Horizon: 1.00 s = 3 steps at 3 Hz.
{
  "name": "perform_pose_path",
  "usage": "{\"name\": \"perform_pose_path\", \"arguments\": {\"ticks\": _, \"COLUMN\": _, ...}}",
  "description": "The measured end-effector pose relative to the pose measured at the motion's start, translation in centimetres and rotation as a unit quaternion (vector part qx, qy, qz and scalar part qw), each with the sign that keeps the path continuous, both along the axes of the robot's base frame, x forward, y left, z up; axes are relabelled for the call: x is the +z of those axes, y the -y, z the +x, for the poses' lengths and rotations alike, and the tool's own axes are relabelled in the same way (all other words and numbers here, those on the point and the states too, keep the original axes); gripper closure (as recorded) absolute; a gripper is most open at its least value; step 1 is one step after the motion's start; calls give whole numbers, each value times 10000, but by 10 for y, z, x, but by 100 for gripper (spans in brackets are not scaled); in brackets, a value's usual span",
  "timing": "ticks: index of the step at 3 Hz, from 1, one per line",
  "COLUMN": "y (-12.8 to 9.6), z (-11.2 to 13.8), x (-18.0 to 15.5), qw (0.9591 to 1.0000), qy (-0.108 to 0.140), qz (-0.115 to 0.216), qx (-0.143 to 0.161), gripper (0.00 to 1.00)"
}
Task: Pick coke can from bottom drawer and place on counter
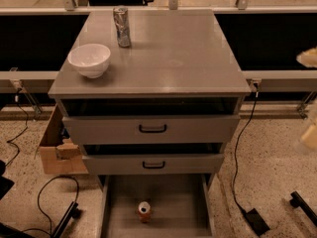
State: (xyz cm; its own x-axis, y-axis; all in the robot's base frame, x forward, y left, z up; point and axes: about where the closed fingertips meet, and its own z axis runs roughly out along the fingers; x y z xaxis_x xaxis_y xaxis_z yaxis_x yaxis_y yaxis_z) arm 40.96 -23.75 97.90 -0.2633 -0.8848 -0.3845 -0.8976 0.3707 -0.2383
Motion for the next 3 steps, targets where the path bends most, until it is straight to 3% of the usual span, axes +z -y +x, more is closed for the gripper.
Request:
{"name": "perform_pose_path", "arguments": {"ticks": 1, "y": 14, "z": -28, "x": -44, "qw": 9970, "qy": 221, "qz": 694, "qx": -270, "gripper": 0}}
{"name": "perform_pose_path", "arguments": {"ticks": 2, "y": 24, "z": -51, "x": -102, "qw": 9882, "qy": 444, "qz": 1366, "qx": -530, "gripper": 0}}
{"name": "perform_pose_path", "arguments": {"ticks": 3, "y": 14, "z": -68, "x": -144, "qw": 9761, "qy": 596, "qz": 2008, "qx": -575, "gripper": 0}}
